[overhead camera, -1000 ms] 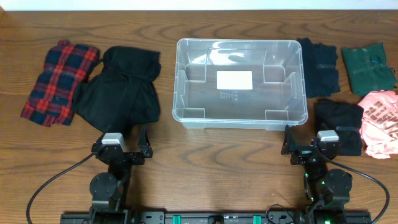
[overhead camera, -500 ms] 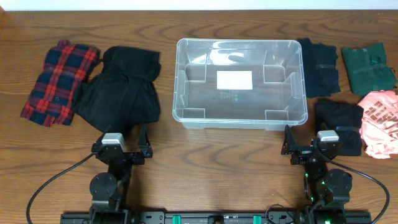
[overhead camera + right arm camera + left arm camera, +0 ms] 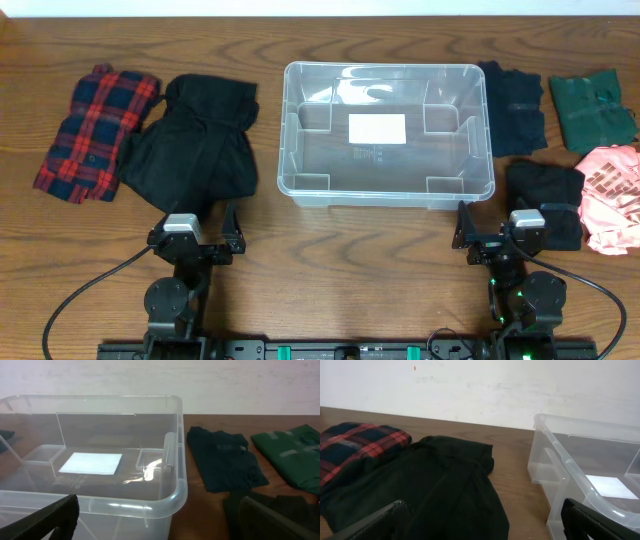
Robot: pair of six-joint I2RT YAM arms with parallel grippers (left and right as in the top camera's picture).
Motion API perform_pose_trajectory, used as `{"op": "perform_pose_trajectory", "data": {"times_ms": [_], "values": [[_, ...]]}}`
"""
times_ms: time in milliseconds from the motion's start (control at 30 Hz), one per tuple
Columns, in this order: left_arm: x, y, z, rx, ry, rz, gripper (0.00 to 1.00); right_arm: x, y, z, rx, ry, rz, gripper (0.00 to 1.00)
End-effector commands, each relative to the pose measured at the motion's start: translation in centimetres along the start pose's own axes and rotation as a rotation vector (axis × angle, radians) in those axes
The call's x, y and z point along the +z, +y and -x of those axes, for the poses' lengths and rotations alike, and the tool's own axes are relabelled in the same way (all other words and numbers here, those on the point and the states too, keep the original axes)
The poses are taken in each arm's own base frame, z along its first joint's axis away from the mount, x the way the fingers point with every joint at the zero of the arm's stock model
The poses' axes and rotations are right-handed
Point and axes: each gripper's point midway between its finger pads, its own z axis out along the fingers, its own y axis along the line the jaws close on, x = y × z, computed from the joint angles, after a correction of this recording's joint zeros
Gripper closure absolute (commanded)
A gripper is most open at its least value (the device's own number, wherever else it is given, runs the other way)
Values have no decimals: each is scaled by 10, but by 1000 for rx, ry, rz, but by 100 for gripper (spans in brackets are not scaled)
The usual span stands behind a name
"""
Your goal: Pack container
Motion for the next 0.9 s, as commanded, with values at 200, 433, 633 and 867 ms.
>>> {"op": "perform_pose_trajectory", "data": {"times_ms": [200, 433, 633, 867], "values": [[1, 4, -15, -1, 44, 18, 2, 0, -3, -1, -11, 0, -11, 1], [1, 4, -15, -1, 44, 18, 2, 0, -3, -1, -11, 0, -11, 1], [1, 4, -15, -1, 44, 18, 2, 0, -3, -1, -11, 0, -11, 1], [1, 4, -15, -1, 44, 18, 2, 0, -3, -1, -11, 0, -11, 1]]}}
